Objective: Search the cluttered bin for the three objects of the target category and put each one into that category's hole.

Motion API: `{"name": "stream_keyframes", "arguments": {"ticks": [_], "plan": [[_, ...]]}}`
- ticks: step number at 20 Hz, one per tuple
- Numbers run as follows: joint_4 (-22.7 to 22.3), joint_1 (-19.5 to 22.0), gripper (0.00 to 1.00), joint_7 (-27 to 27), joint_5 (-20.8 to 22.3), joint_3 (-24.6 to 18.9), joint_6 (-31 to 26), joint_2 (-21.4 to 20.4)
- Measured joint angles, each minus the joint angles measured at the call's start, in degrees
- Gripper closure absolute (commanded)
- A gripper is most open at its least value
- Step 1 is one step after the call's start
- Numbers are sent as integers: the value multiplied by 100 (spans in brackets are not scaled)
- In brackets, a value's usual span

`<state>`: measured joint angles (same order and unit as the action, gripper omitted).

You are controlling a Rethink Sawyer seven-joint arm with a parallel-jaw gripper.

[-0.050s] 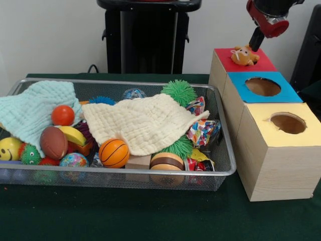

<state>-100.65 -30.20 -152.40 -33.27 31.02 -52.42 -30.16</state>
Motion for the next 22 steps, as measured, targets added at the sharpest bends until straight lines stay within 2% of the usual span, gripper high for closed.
{"name": "stream_keyframes", "arguments": {"ticks": [14,19,22], "plan": [[-113,-100,100,0,-7,-2,95,291],[-203,-97,100,0,-124,-120,500,298],[-352,-65,100,0,-246,-321,958,300]]}}
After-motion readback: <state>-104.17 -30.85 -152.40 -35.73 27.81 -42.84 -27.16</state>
